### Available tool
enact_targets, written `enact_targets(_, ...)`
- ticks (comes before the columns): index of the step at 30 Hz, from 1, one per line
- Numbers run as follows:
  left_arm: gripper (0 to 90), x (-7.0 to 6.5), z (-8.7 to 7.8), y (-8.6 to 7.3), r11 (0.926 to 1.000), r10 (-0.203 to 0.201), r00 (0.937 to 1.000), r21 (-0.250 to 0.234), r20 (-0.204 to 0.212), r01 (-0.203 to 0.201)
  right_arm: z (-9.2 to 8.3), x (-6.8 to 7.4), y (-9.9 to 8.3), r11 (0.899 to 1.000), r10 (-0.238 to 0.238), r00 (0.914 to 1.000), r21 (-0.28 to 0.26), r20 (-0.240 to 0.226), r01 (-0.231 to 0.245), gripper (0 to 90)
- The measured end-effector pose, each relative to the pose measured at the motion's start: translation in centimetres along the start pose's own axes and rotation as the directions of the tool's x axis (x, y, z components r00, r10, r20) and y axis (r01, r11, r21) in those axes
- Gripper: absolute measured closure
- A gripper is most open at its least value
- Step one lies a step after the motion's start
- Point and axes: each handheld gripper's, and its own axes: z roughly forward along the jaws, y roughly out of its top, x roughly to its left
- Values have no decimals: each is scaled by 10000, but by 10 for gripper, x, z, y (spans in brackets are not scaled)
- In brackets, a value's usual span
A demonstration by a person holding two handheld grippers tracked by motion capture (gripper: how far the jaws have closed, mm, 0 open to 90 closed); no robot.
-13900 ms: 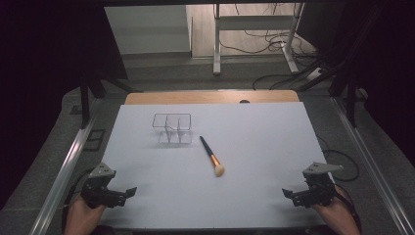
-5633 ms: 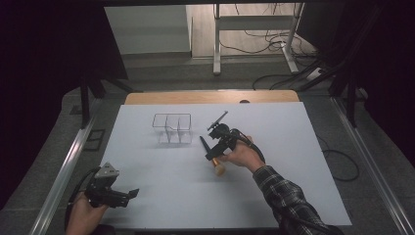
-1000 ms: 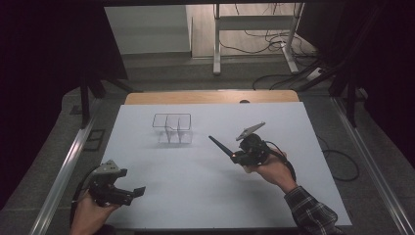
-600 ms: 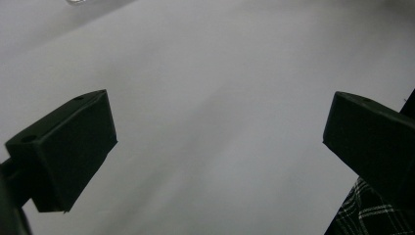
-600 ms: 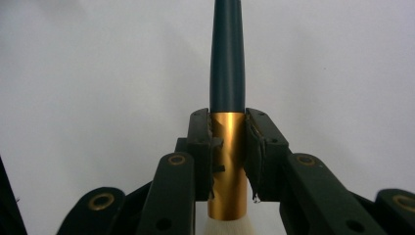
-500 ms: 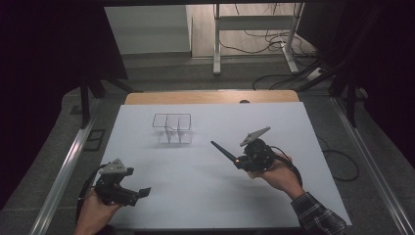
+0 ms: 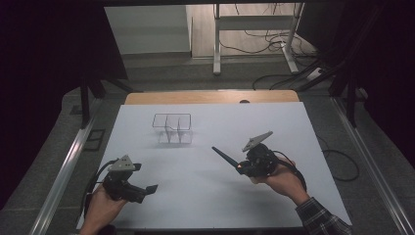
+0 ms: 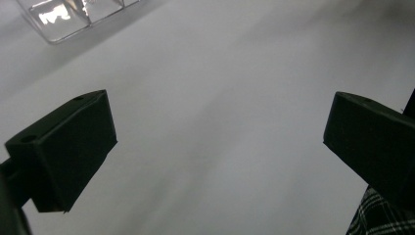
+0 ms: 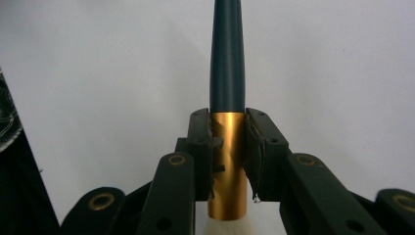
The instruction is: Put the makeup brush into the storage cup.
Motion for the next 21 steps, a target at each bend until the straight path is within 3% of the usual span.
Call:
enact_targets(8,0,-6,12,14,9992,404,9990,-9,178,-404,-1,6,-4,9998,-136,9998,144,-110,137,734)
enact_targets(17,0,-11,28,36,9948,739,9970,691,236,-754,0,11,-6,9991,-278,9993,320,-252,286,734)
enact_targets(21,0,-13,36,44,9929,928,9946,707,465,-959,2,13,-6,9986,-355,9988,381,-328,367,734)
